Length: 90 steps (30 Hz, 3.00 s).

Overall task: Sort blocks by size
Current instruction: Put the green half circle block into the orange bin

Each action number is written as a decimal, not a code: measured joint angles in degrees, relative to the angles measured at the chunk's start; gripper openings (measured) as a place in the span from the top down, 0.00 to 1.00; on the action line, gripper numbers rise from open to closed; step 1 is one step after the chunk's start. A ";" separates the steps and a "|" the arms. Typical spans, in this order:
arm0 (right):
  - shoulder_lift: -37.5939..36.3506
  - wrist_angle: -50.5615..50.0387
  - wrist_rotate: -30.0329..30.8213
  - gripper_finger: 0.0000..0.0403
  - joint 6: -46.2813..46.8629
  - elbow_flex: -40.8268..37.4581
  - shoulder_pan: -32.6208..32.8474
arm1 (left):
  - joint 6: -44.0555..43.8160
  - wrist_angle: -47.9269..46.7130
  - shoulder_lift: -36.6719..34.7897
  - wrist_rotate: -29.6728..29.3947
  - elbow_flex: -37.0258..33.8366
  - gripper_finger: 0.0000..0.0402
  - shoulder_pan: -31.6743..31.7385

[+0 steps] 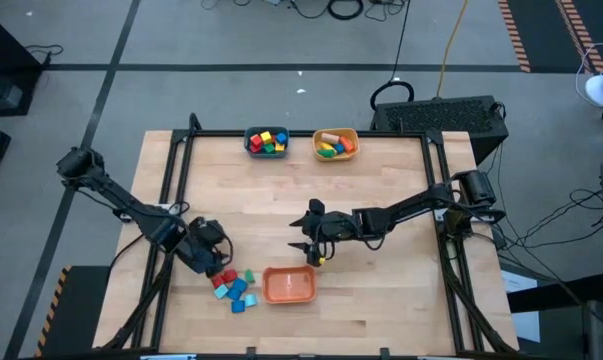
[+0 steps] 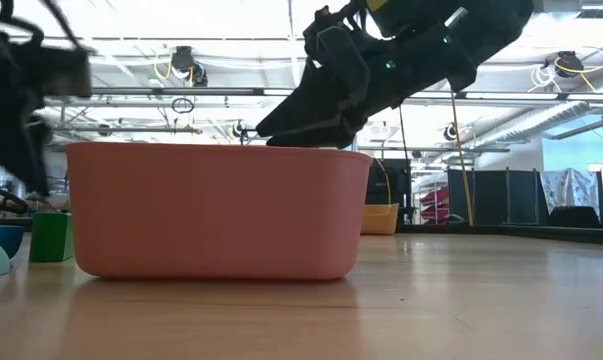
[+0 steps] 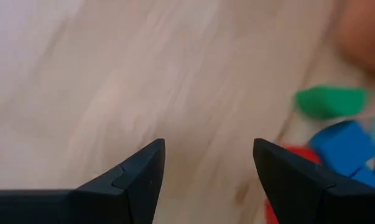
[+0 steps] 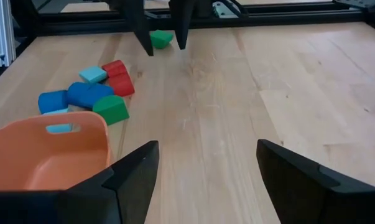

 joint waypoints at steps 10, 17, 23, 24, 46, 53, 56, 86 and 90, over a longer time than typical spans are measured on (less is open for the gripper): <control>0.00 -0.08 -0.01 0.36 -3.37 0.00 -0.64 | -22.41 -11.64 0.02 18.33 0.00 0.39 -0.02; 0.00 -0.72 -0.02 0.36 -4.04 0.02 -1.79 | -23.85 -16.66 0.02 19.49 0.00 0.39 -0.02; 0.00 -0.77 0.00 0.36 -4.04 0.02 -2.16 | -23.83 -18.28 0.02 19.79 0.02 0.39 -0.02; 0.00 -0.78 0.00 0.36 -4.04 0.02 -2.16 | -23.83 -18.28 0.02 19.80 0.02 0.39 -0.02; 0.00 -1.15 -0.02 0.36 -4.02 0.02 -2.12 | -29.73 -15.94 9.24 25.76 -1.36 0.43 -0.01; 0.00 -1.17 -0.02 0.36 -3.49 0.02 -2.12 | -29.25 -14.35 9.25 24.55 -1.38 0.66 -0.02; 0.00 -1.17 -0.02 0.36 -2.65 0.02 -2.12 | -28.76 -14.27 9.25 23.08 -1.35 0.66 -0.12; -10.88 -25.08 19.70 0.36 1.44 0.09 0.55 | 18.88 22.03 10.97 0.59 9.20 0.66 8.97; -10.86 -26.09 19.80 0.36 2.73 0.09 0.95 | 24.79 29.88 13.90 2.21 9.22 0.66 10.35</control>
